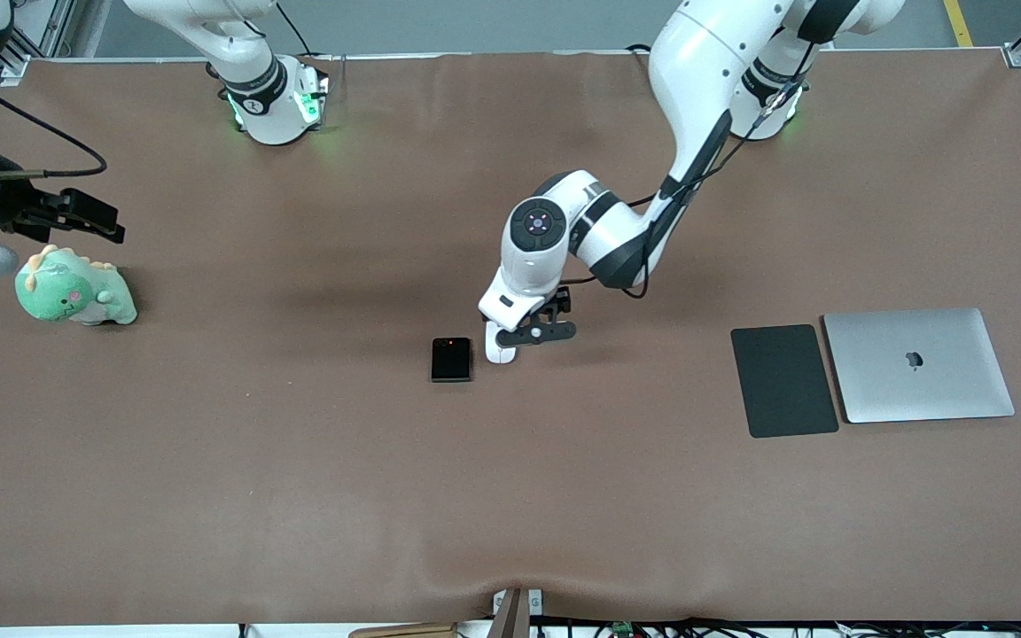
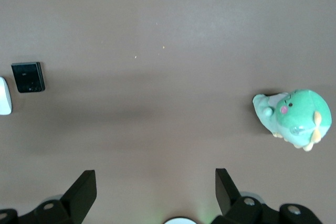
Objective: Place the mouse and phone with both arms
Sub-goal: 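Grasp the white mouse with the left gripper while the right gripper reaches out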
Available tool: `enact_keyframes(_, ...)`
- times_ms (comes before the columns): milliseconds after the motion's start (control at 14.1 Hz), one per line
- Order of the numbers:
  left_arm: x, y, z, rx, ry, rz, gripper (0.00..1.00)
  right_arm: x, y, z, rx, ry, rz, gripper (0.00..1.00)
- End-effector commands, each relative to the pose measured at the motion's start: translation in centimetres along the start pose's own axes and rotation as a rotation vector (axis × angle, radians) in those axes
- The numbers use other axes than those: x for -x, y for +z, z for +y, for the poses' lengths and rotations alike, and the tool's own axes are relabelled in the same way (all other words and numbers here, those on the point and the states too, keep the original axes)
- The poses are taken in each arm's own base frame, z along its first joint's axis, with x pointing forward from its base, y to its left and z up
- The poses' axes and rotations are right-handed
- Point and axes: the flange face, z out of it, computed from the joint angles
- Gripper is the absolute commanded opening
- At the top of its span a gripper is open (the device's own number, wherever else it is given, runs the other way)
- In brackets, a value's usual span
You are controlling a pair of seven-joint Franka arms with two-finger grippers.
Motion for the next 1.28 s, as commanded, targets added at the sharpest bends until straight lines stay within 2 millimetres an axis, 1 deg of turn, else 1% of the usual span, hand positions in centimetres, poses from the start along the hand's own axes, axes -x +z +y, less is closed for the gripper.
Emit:
enact_keyframes(0,-0.4,1.9,1.8,0.025,0.013,0.027,0.99,-1.6,1.2,0.0,0.003,0.004,0.022,1.0)
enact_keyframes(142,-0.4,3.3,2.4,0.037,0.025,0.038,0.99,-3.2,2.5,-0.5,0.001,0.0,0.046,1.0)
enact_keyframes(284,-0.5,4.3,2.9,0.061,0.036,0.054,0.98,-4.6,3.3,-0.8,-0.001,-0.004,0.086,1.0)
enact_keyframes(355,-0.5,4.6,3.0,0.064,0.04,0.057,0.97,-5.0,3.3,-0.9,-0.006,-0.001,0.102,1.0)
enact_keyframes(497,0.1,5.4,3.1,0.05,0.057,0.058,0.93,-5.9,4.2,-2.0,-0.008,-0.013,0.12,1.0)
enact_keyframes(568,0.1,5.7,3.0,0.039,0.07,0.065,0.88,-6.4,4.7,-2.4,-0.01,-0.017,0.128,1.0)
enact_keyframes(639,0.3,6.2,2.9,0.025,0.093,0.071,0.82,-6.7,5.1,-3.4,-0.014,-0.03,0.133,1.0)
enact_keyframes(852,0.4,7.2,2.7,0.011,0.101,0.066,0.7,-7.2,6.2,-7.6,-0.038,-0.061,0.148,1.0)
enact_keyframes(923,0.4,7.2,2.6,0.009,0.104,0.067,0.63,-7.4,6.9,-8.6,-0.04,-0.03,0.145,1.0)
enact_keyframes(994,0.3,7.0,2.5,0.003,0.124,0.069,0.52,-7.4,7.6,-10.0,-0.04,-0.02,0.135,1.0)
enact_keyframes(1136,-0.3,6.3,2.3,-0.008,0.153,0.087,0.41,-7.4,9.1,-12.4,-0.035,-0.021,0.11,1.0)
enact_keyframes(1207,-0.8,5.6,2.0,-0.019,0.155,0.091,0.38,-7.5,10.0,-13.3,-0.032,-0.017,0.096,1.0)
